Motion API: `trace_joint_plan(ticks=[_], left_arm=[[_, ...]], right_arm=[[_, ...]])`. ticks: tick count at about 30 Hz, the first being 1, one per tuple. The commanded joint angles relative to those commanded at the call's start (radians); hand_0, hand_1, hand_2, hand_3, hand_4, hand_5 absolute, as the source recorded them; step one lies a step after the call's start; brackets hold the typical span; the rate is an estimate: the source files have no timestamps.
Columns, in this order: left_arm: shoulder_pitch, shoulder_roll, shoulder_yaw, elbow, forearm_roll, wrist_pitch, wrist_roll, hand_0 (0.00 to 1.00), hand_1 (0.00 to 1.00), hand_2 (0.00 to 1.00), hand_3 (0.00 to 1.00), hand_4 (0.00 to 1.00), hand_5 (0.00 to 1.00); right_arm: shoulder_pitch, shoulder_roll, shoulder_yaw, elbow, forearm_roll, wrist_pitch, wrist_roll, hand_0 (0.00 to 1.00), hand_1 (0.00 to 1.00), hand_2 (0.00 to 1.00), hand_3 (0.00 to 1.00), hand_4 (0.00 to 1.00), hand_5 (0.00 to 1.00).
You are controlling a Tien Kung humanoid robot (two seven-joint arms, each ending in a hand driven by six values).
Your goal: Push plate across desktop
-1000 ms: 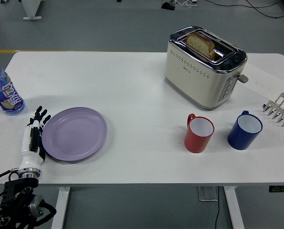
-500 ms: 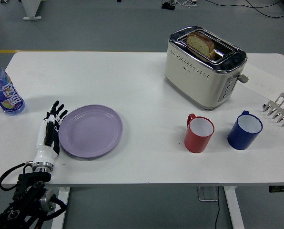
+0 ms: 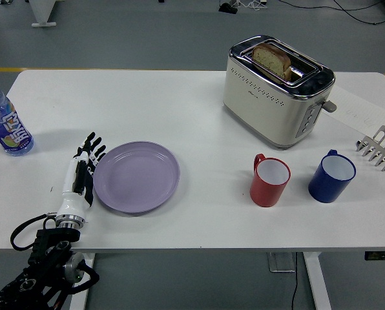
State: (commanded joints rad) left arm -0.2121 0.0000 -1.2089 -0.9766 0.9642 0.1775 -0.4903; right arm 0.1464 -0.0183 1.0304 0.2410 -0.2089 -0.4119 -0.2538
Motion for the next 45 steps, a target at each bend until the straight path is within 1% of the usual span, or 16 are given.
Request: trace_joint_plan(ticks=[13,15,25,29,38,45], left_arm=[[-0.006,0.000,0.098,-0.013,-0.017,0.002,0.002,0.870,0.902,0.948,0.935,0.531,0.998],[-0.004,0.000,0.120,-0.026,-0.026,0.002,0.002,0.870,0.902,0.948,0.935,0.531,0.998],[0.004,0.000,0.174,-0.064,-0.062,0.002,0.007,0.868,0.899,0.947,0.932,0.527,0.998],[0.007,0.000,0.207,-0.083,-0.077,0.002,0.007,0.869,0.896,0.945,0.931,0.526,0.998],[0.005,0.000,0.269,-0.102,-0.098,0.010,0.003,0.867,0.895,0.943,0.927,0.526,0.998],[-0.001,0.000,0.304,-0.112,-0.114,0.010,0.002,0.867,0.894,0.942,0.926,0.525,0.998]], right_arm=[[0.000,-0.002,-0.002,0.000,0.005,-0.003,0.002,0.552,0.452,0.596,0.585,0.307,0.497],[-0.001,-0.002,-0.002,0.000,0.007,-0.004,0.002,0.552,0.452,0.596,0.585,0.307,0.497],[-0.010,-0.003,-0.005,0.001,0.012,-0.006,0.003,0.552,0.452,0.596,0.585,0.307,0.499],[-0.013,-0.002,-0.004,0.002,0.011,-0.007,0.001,0.552,0.452,0.595,0.585,0.308,0.502],[-0.014,-0.001,-0.002,0.002,0.004,-0.006,-0.002,0.552,0.452,0.595,0.585,0.307,0.500],[-0.010,-0.001,-0.005,0.000,0.007,-0.001,0.002,0.552,0.452,0.595,0.585,0.307,0.499]])
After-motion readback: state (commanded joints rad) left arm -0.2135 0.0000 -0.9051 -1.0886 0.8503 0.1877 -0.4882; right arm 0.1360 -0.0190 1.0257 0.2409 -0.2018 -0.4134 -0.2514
